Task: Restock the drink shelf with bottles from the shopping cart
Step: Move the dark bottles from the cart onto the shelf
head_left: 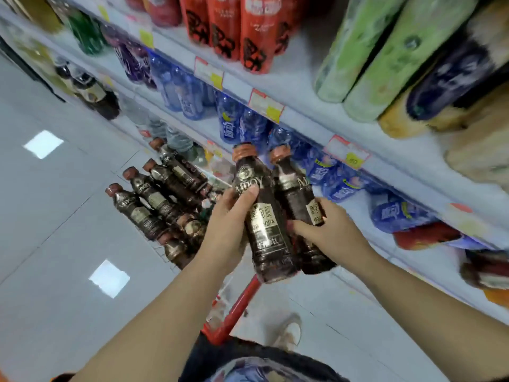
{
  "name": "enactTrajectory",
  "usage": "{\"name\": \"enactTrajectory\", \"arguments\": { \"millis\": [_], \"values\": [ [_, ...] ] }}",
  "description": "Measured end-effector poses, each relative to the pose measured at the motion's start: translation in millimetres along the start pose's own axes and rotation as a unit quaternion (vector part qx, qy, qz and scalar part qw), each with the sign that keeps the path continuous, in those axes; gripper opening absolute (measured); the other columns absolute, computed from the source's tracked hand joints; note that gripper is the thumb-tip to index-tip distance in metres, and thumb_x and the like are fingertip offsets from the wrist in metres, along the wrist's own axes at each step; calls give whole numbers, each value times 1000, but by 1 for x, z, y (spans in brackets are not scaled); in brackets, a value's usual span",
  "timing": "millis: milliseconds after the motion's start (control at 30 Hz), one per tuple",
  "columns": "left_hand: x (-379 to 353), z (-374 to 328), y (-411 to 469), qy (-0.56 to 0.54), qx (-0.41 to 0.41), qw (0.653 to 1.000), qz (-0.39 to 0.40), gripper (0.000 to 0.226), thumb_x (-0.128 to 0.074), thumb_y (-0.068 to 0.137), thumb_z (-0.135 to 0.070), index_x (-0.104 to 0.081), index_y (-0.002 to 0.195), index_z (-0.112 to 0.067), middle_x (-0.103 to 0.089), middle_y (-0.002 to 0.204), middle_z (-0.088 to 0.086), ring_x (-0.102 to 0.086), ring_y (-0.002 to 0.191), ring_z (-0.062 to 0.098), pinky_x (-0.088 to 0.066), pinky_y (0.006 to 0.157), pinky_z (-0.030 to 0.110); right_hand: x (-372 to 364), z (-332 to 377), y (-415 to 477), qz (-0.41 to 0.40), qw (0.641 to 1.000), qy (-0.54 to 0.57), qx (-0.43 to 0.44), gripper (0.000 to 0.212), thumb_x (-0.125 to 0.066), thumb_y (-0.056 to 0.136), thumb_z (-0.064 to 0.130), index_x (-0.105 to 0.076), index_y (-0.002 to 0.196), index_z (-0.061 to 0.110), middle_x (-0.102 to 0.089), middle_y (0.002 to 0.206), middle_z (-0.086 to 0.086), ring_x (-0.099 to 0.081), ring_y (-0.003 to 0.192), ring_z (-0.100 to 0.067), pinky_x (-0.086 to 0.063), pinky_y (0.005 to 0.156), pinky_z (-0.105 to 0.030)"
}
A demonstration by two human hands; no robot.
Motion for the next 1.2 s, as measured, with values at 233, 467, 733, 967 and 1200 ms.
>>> {"name": "enactTrajectory", "arguments": {
  "millis": [233,467,733,967,1200],
  "values": [
    [-162,-20,-78,47,-82,988,123,57,-65,77,-40,-45,129,-27,-60,125,5,-64,104,19,-50,92,44,141,-1,-98,-50,981,190,1,26,-69,76,40,-57,98,31,-68,89,14,-63,93,-11,-47,80,-29],
    [-291,-52,-166,143,-198,935,257,25,-61,87,-34,-56,110,-41,-71,98,-17,-67,91,5,-51,82,31,245,-16,-185,-125,940,317,13,12,-58,81,26,-62,91,24,-69,73,7,-65,69,-12,-46,69,-31],
    [-409,-44,-246,234,-127,847,459,44,-66,74,-14,-53,115,-21,-67,88,4,-66,70,17,-54,57,30,346,-21,-261,-244,890,383,41,21,-55,88,28,-64,89,9,-69,69,-9,-65,53,-23,-52,50,-28],
    [-502,-23,-239,220,44,872,436,23,-63,84,-28,-59,92,-7,-66,69,10,-64,54,22,-56,59,30,449,-20,-256,-295,851,427,76,26,-54,90,27,-62,95,2,-69,83,-16,-66,64,-27,-56,66,-36],
    [-580,-51,-188,205,-92,901,372,45,-79,71,-25,-62,111,-14,-72,98,13,-70,84,30,-56,79,49,544,-4,-220,-436,869,210,104,33,-65,84,31,-60,108,8,-68,105,-9,-66,92,-24,-52,89,-45]
  ]
}}
Point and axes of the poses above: each hand's wrist, its own y-axis towards the middle knuckle, its own x-axis out of the back of the hand, z = x × y, the point moved 10 cm from there along y, towards the middle knuckle
